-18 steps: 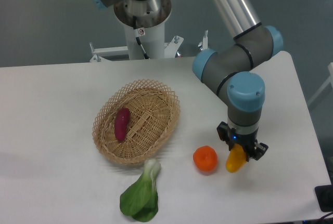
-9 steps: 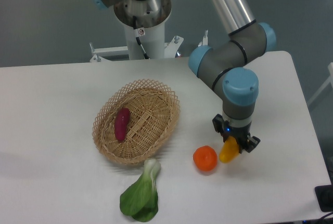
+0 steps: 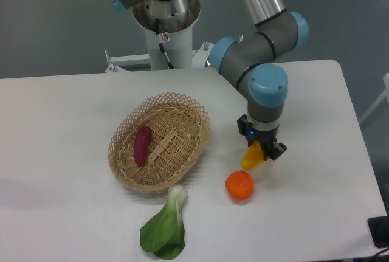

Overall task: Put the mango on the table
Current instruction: 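Carry the mango toward the basket and lower it onto the table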

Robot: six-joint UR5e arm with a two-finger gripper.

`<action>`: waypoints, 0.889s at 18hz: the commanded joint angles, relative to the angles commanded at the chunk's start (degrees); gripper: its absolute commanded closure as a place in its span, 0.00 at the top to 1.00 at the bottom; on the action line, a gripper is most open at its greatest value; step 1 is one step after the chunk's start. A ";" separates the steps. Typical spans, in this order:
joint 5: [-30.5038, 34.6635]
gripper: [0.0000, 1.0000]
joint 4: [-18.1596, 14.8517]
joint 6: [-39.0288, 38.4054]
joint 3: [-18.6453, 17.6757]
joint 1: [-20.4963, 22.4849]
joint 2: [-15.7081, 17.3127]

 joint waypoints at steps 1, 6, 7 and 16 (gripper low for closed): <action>0.09 0.39 0.26 0.00 -0.27 -0.70 0.00; 0.44 0.44 0.27 -0.62 -1.41 -2.55 0.44; 0.44 0.52 0.27 -0.53 -1.33 -2.55 0.44; 0.00 1.00 0.44 -0.70 -1.32 -2.73 0.62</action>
